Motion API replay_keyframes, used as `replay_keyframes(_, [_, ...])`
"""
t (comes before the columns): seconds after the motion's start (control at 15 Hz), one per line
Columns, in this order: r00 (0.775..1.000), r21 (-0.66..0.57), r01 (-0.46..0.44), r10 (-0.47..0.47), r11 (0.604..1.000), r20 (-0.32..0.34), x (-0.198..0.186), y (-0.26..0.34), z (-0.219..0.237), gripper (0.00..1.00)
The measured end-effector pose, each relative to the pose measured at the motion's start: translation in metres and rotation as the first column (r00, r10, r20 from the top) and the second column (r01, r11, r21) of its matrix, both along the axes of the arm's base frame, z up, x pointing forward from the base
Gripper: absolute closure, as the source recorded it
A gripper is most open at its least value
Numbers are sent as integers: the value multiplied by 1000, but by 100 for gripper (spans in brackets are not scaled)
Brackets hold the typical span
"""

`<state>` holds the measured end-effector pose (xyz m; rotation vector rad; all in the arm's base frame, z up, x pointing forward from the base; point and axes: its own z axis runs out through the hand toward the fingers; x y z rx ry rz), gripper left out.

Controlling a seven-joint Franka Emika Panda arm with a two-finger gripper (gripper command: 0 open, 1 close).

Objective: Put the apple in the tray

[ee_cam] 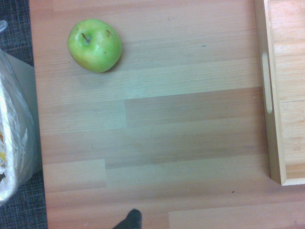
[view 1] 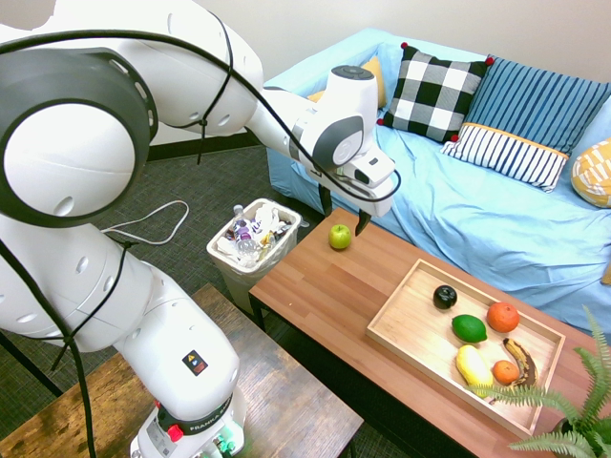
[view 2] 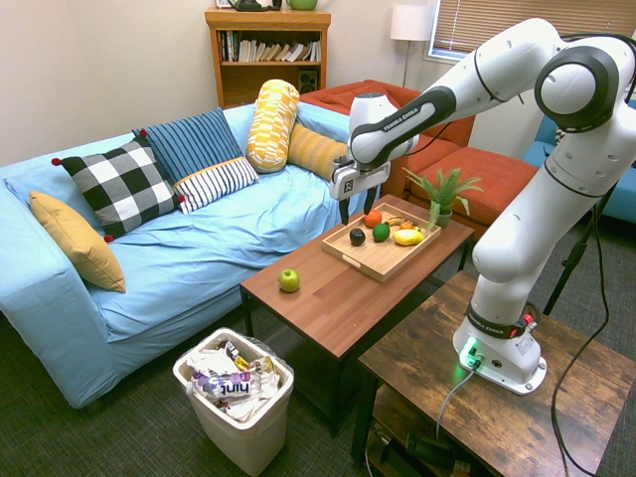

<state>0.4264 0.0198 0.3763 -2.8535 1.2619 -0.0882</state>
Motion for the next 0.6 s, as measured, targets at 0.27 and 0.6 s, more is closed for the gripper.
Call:
replay_keyframes(0.27, [1000, -6, 7, -7, 1000, 9, 4, 13, -6, 0])
replay_keyframes(0.6, [995, -12, 55, -53, 998, 85, 52, 63, -45, 0])
